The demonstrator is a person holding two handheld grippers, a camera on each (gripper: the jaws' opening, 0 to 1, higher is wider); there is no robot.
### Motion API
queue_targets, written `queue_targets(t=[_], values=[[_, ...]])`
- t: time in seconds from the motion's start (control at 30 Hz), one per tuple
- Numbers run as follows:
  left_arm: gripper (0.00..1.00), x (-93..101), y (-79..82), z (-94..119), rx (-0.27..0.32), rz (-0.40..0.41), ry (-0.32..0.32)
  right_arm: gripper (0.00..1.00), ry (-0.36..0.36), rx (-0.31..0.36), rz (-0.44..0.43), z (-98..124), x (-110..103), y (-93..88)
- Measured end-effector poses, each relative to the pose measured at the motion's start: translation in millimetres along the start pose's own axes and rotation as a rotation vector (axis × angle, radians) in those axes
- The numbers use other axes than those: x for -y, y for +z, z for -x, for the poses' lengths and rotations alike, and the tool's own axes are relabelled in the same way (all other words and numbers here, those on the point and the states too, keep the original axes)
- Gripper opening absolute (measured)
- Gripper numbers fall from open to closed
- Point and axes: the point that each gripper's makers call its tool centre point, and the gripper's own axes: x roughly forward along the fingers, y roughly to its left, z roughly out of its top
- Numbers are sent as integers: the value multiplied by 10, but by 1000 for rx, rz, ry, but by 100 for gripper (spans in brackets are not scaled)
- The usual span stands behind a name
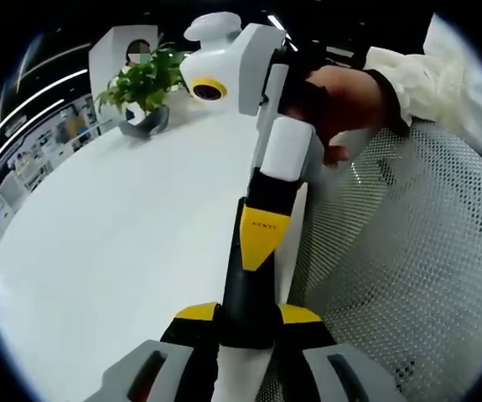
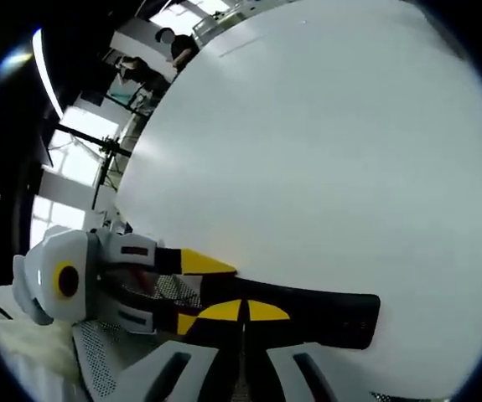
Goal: Press the specified remote control buttons in sequence, fully releasing each button before pressing the next.
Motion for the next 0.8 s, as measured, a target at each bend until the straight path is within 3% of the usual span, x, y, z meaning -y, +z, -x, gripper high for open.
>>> queue_targets(t=[0.37, 0.73, 0.8], values=[[24, 3, 0, 1, 16, -16, -9, 0, -77, 6, 122, -17, -5, 6], [25, -5, 11, -7, 17, -14, -8, 0, -92, 13, 189, 5, -8, 20], [25, -5, 12, -7, 16, -13, -8, 0, -70, 44, 201, 31, -65, 65]])
